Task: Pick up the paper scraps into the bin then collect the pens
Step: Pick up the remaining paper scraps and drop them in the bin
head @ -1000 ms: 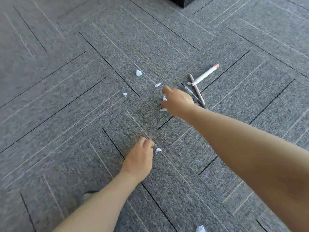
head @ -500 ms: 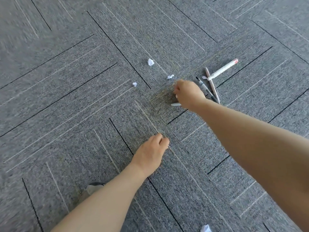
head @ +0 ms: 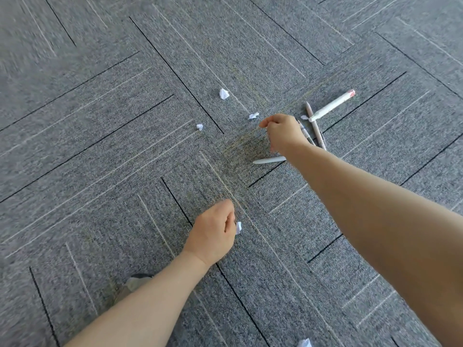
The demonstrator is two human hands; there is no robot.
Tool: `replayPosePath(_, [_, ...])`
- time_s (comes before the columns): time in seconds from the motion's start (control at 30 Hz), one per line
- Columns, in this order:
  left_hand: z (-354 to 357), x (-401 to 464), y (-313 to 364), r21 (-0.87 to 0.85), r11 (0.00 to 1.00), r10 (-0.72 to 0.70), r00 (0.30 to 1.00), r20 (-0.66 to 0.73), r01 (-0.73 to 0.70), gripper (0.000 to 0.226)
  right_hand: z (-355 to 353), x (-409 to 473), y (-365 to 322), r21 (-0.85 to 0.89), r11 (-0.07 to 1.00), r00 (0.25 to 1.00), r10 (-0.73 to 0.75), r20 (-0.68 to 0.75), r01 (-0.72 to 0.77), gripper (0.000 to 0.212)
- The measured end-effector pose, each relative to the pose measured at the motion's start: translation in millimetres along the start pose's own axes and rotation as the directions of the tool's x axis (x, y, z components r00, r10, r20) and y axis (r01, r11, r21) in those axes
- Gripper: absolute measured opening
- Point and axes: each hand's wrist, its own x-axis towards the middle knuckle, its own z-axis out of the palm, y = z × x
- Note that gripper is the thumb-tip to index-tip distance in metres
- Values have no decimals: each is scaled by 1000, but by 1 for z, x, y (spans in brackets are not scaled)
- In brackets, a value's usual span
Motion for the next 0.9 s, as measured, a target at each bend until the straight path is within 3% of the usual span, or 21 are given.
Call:
replayPosePath(0.17, [1, -7, 3, 132, 989, 56, 994, 95, -68, 16, 9, 5, -1, 1, 1000, 1000, -2, 6, 2, 32])
replayPosePath(0.37, [15, -11, 6, 361, 910, 142, 971, 192, -205, 26, 8, 17, 8, -241, 969, 998, -54, -23, 47, 34])
replayPosePath(0.47, [15, -9, 6, 370, 904, 142, 966, 214, -215, 9, 10, 27, 2, -350, 930, 992, -124, -26, 107, 31])
replayPosePath(0.6, [9, -3, -1, 309, 922, 162, 958, 235, -232, 15, 22, 36, -12, -533, 822, 977, -209, 43, 199, 17])
replayPosePath(0.67, [-3, 8, -1, 220, 966, 107, 984, 140, -137, 19, 27, 41, -15, -640, 750, 983, -181, 41, 166, 19])
replayPosePath(0.77, [-22, 36, -4, 21, 996, -81, 992, -92, 83, 20, 28, 47, -17, -723, 679, 987, -160, 24, 128, 15])
replayPosePath(0.9, [-43, 81, -21, -184, 955, -279, 911, -302, 231, 18, 24, 50, -24, -575, 798, 980, -198, 33, 181, 18])
